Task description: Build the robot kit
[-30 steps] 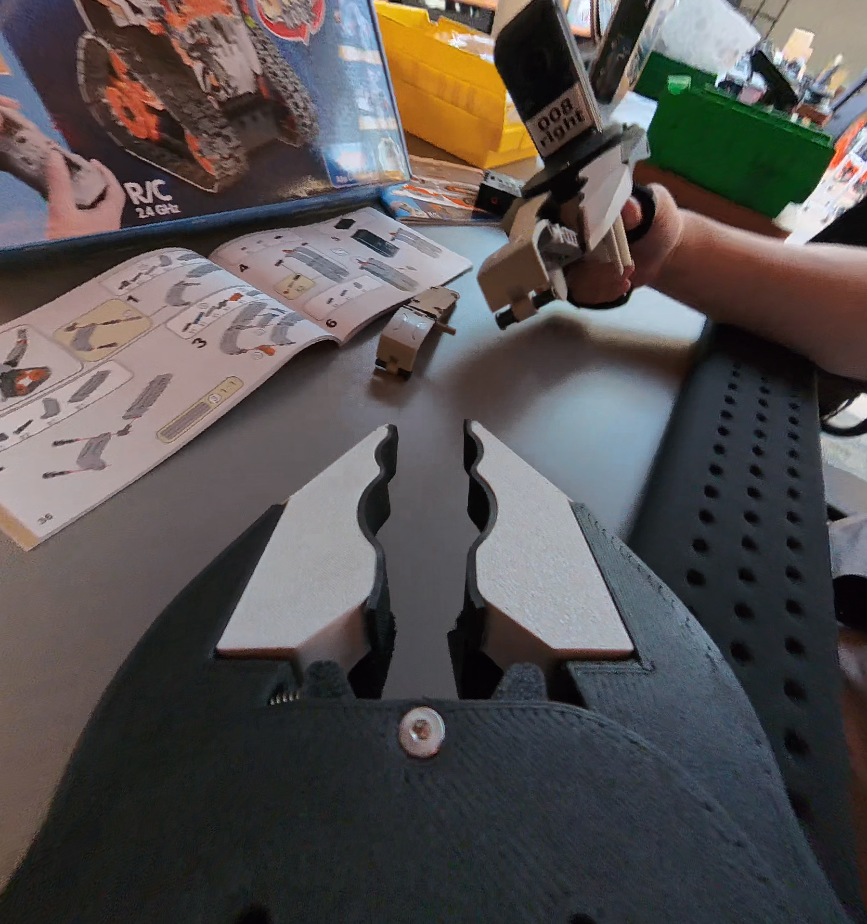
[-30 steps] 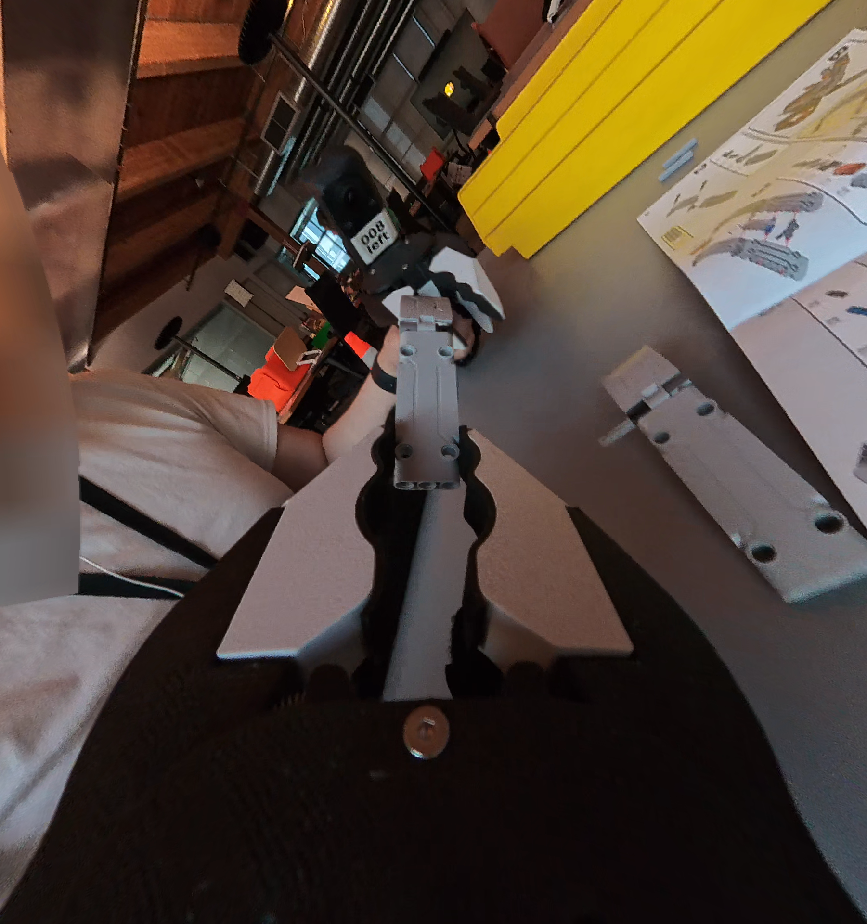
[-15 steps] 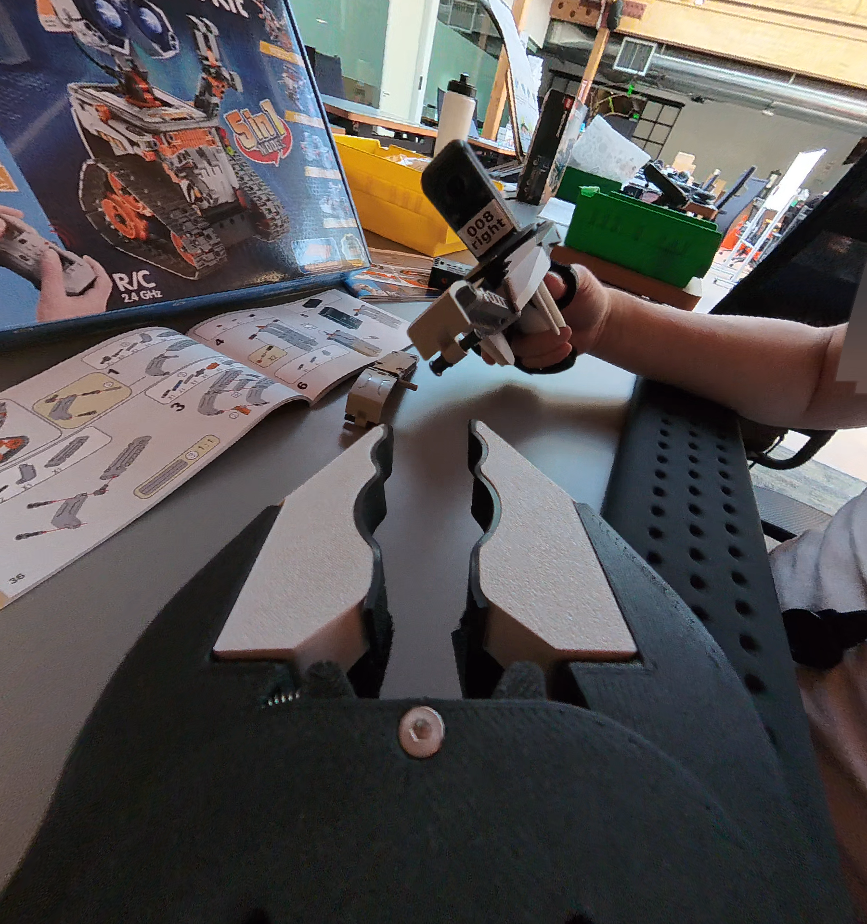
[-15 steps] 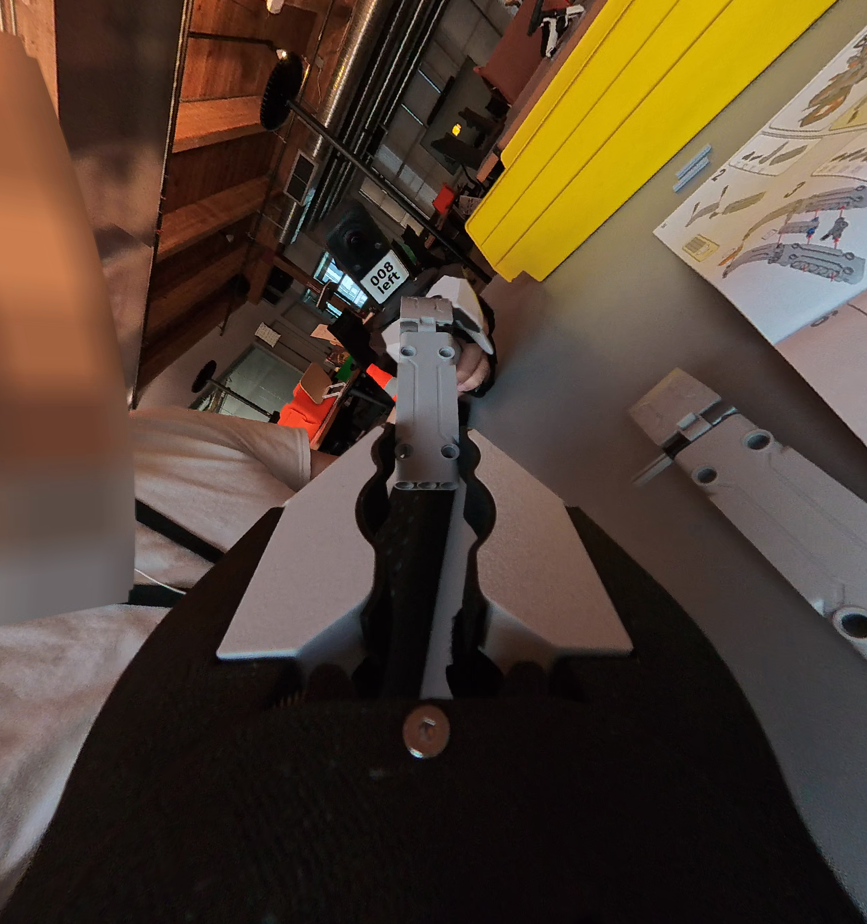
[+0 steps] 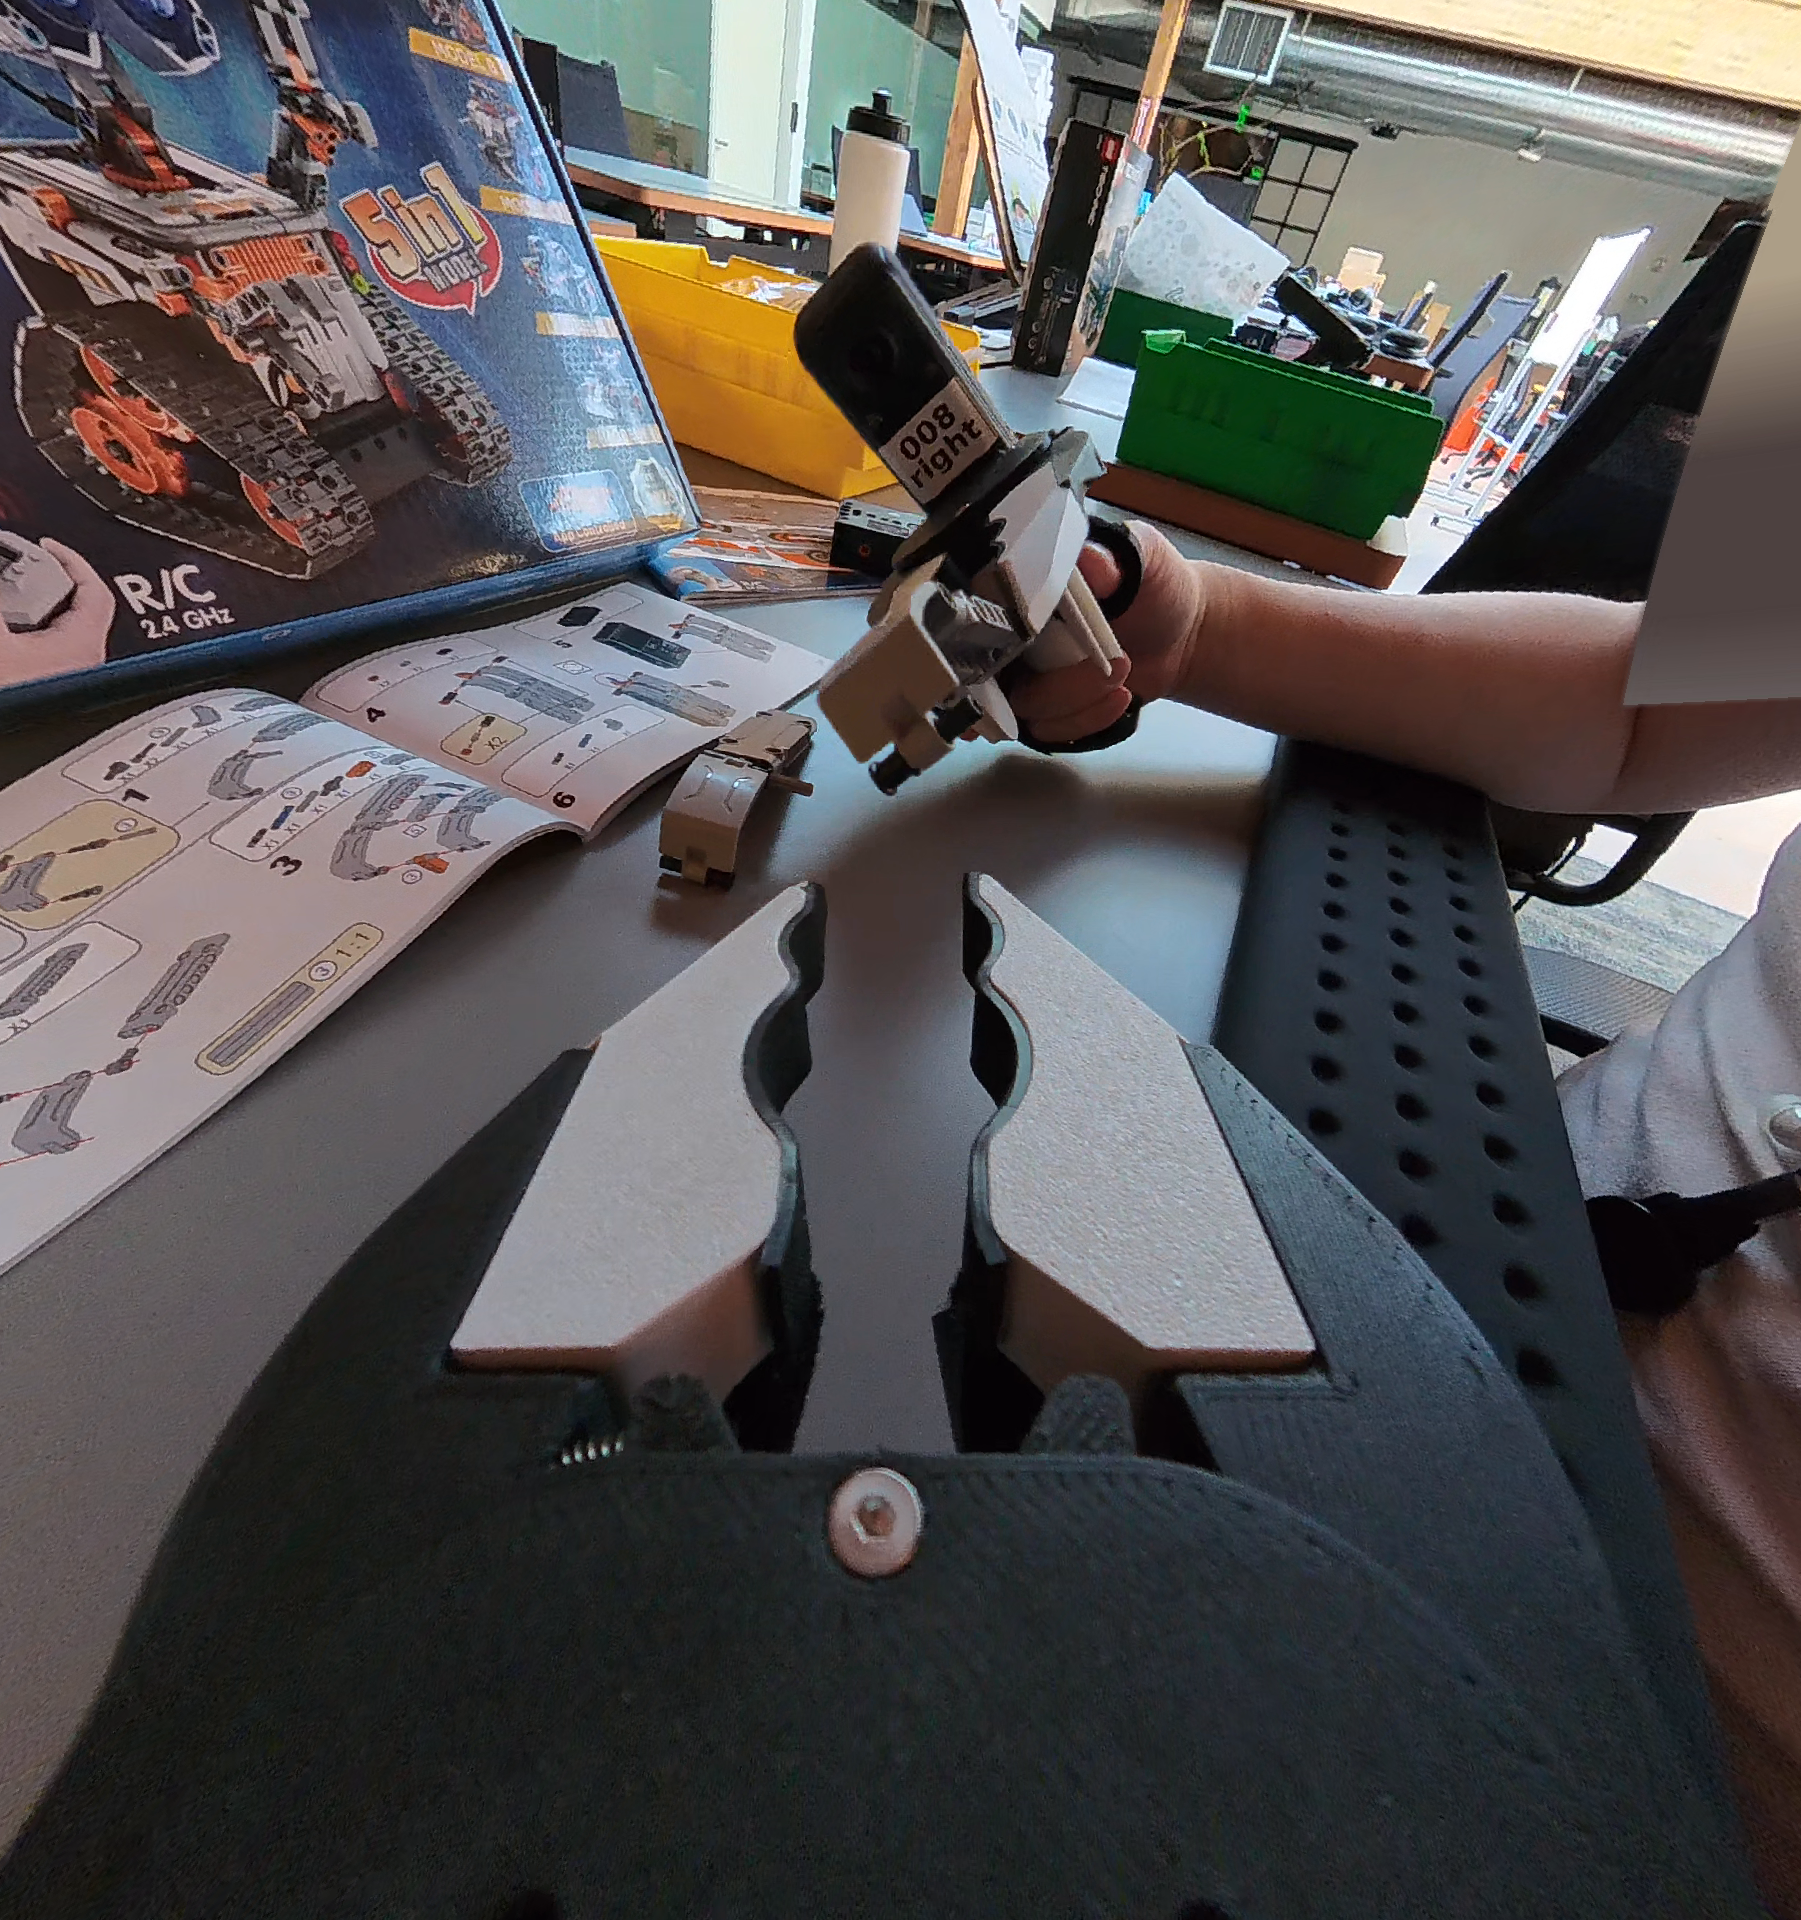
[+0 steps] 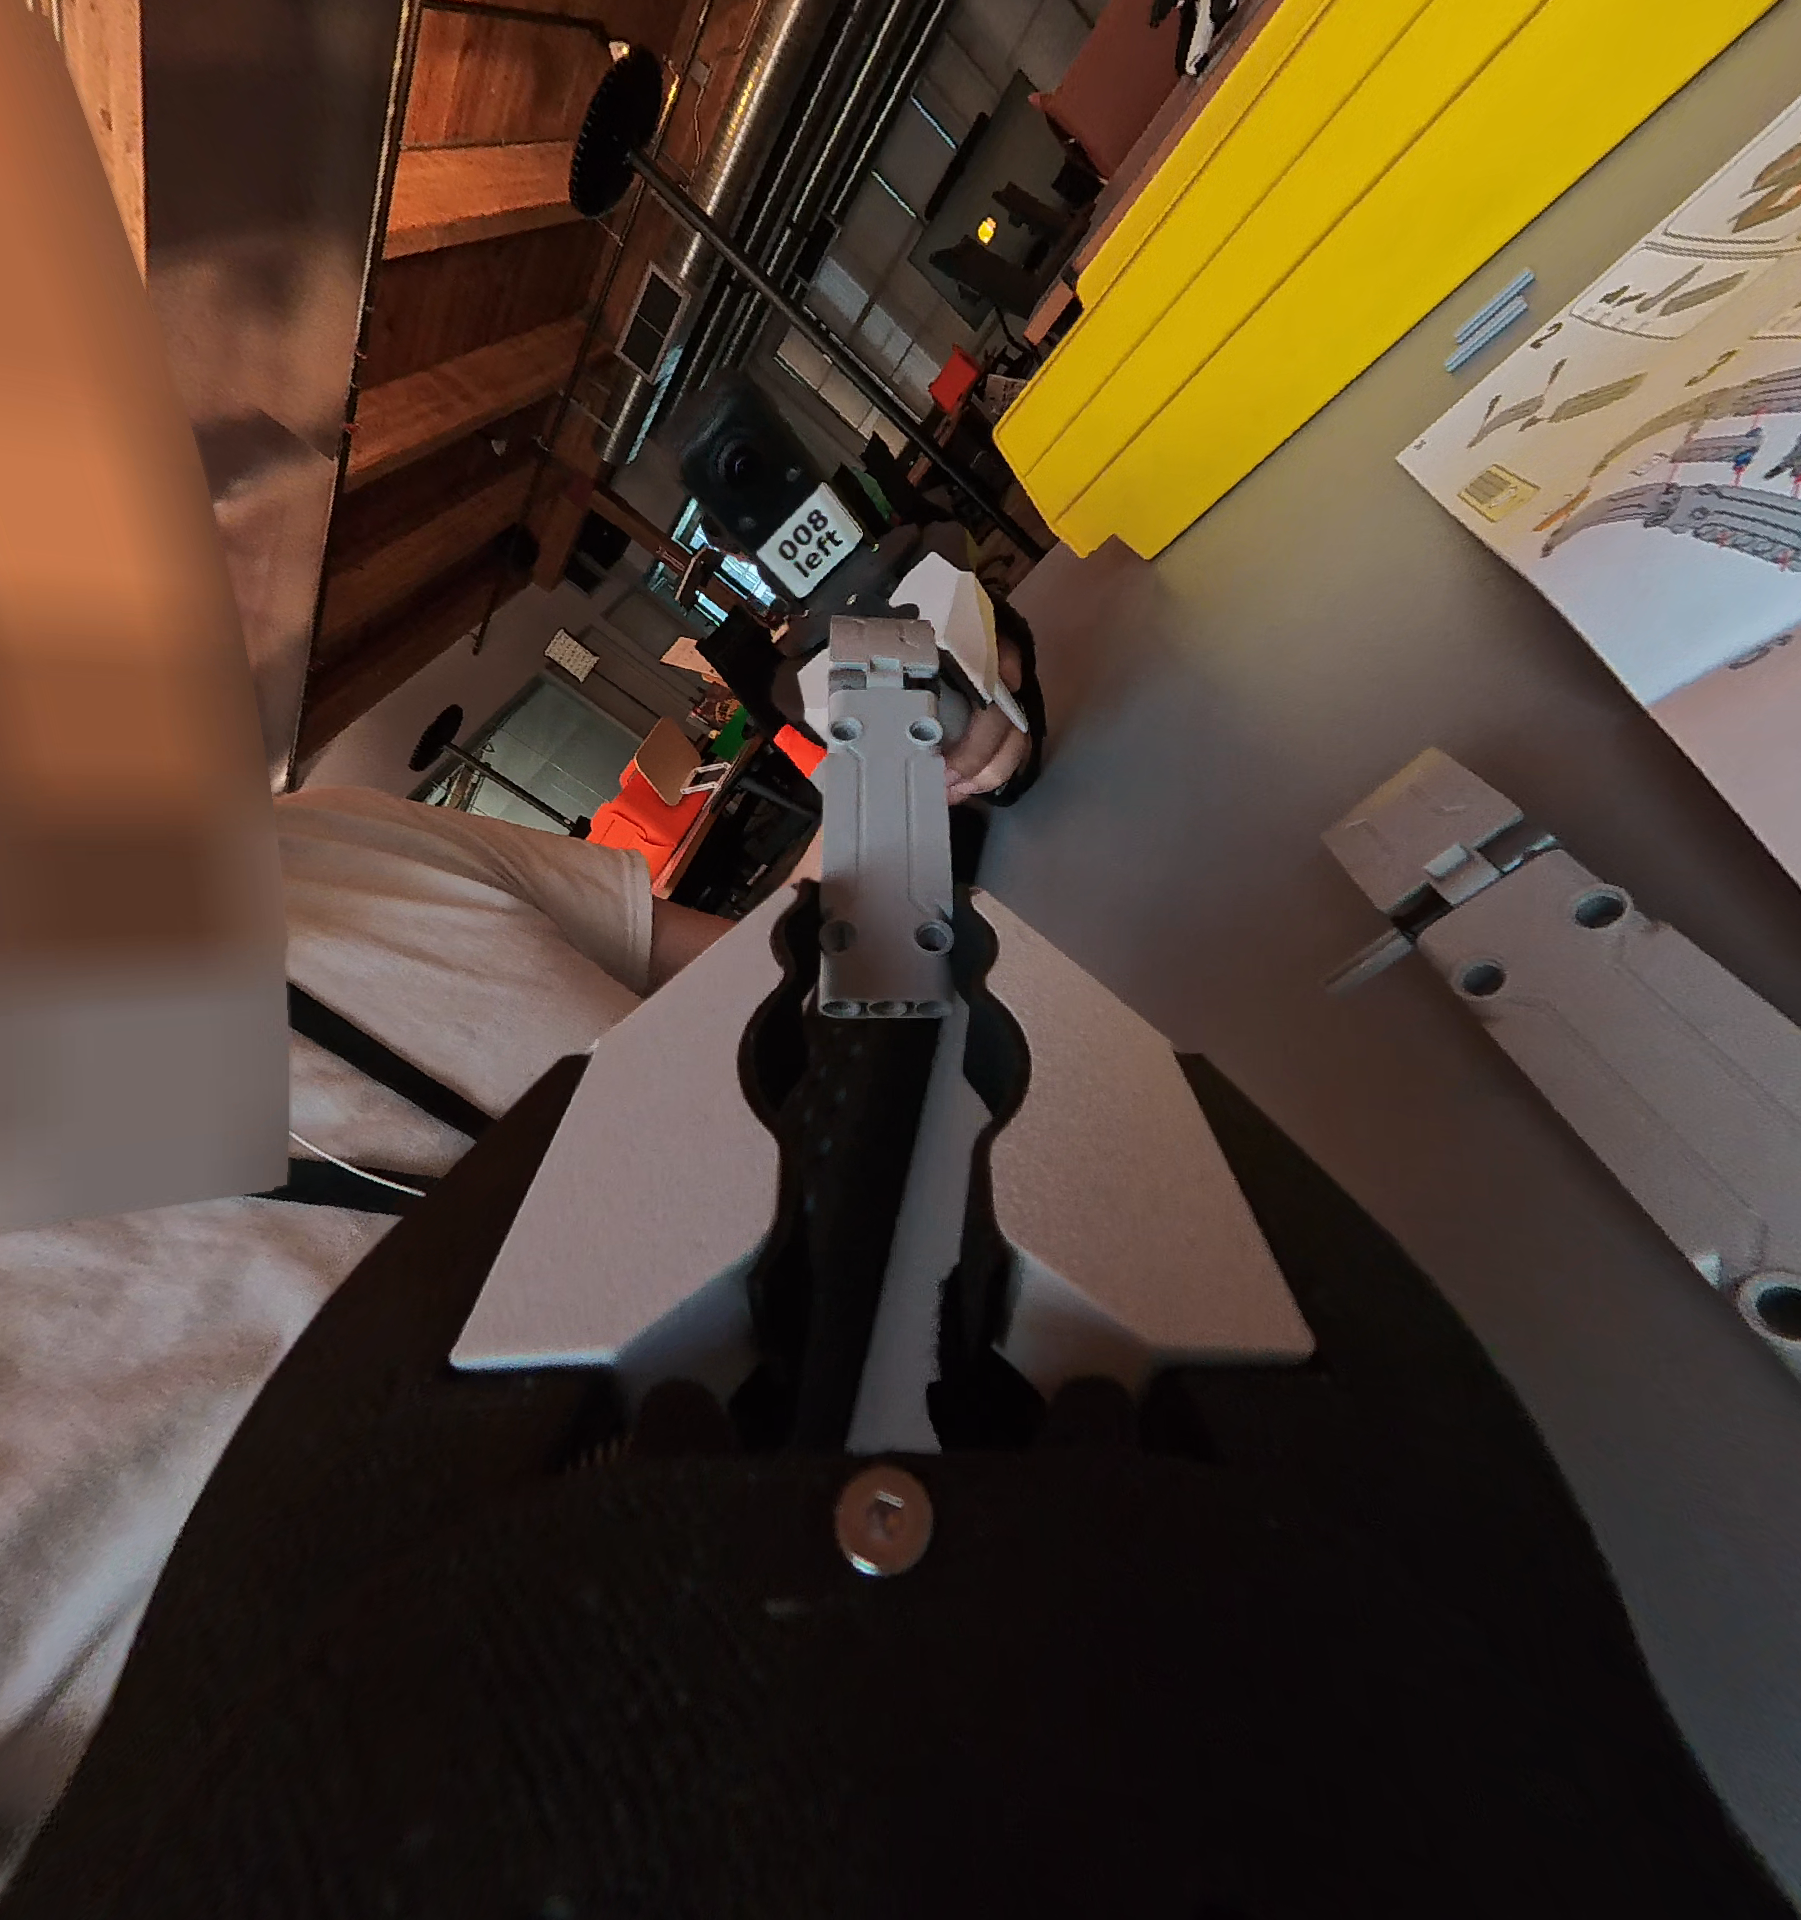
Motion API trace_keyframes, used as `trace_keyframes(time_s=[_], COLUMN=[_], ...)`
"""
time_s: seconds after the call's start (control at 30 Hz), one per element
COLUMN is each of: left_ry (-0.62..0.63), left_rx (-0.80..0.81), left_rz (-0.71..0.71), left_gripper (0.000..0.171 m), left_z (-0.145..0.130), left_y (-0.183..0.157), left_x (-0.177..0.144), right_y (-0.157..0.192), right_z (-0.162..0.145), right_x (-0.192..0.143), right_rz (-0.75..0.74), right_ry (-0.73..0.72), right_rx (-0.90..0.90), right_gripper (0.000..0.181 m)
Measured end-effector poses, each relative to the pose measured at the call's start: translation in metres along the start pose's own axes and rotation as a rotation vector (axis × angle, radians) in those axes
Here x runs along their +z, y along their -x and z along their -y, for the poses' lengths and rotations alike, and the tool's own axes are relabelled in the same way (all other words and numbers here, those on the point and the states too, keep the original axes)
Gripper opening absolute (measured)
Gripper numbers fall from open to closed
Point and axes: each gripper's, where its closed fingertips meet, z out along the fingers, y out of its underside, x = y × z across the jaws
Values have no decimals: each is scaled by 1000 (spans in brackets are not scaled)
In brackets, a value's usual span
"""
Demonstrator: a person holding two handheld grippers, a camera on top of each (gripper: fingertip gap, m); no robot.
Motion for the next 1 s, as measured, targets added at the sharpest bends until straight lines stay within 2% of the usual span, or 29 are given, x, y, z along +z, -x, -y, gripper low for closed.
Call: trace_keyframes(time_s=[0.07, 0.13, 0.27, 0.33, 0.47, 0.57, 0.63, 0.73, 1.0], left_ry=[-4, -11, -35, -48, -87, -134, -143, -128, -70], left_rx=[-2, -2, 5, 3, -29, -116, -174, -176, -173], left_rz=[-1, 1, 12, 11, -31, -104, -172, -235, -271], left_gripper=[23, 23, 22, 23, 30, 49, 48, 41, 32], left_z=[1, 1, 5, 7, 12, 18, 19, 18, 10], left_y=[0, 0, 1, 1, -3, -9, -15, -24, -30], left_x=[0, -1, -4, -5, -7, -8, -8, -7, -1], right_y=[3, 7, 10, 12, 11, 17, 21, 26, 17], right_z=[-1, 0, 9, 11, 1, -4, -8, -13, -19], right_x=[1, 1, -2, -4, 0, 11, 18, 25, 28], right_rz=[-1, -41, -279, -362, -398, -397, -390, -362, -365], right_ry=[8, 10, 13, 10, 49, 72, 83, 86, 124], right_rx=[-53, -212, -889, -1097, -1225, -1327, -1370, -1385, -1423], right_gripper=[24, 24, 25, 24, 24, 24, 25, 25, 25])
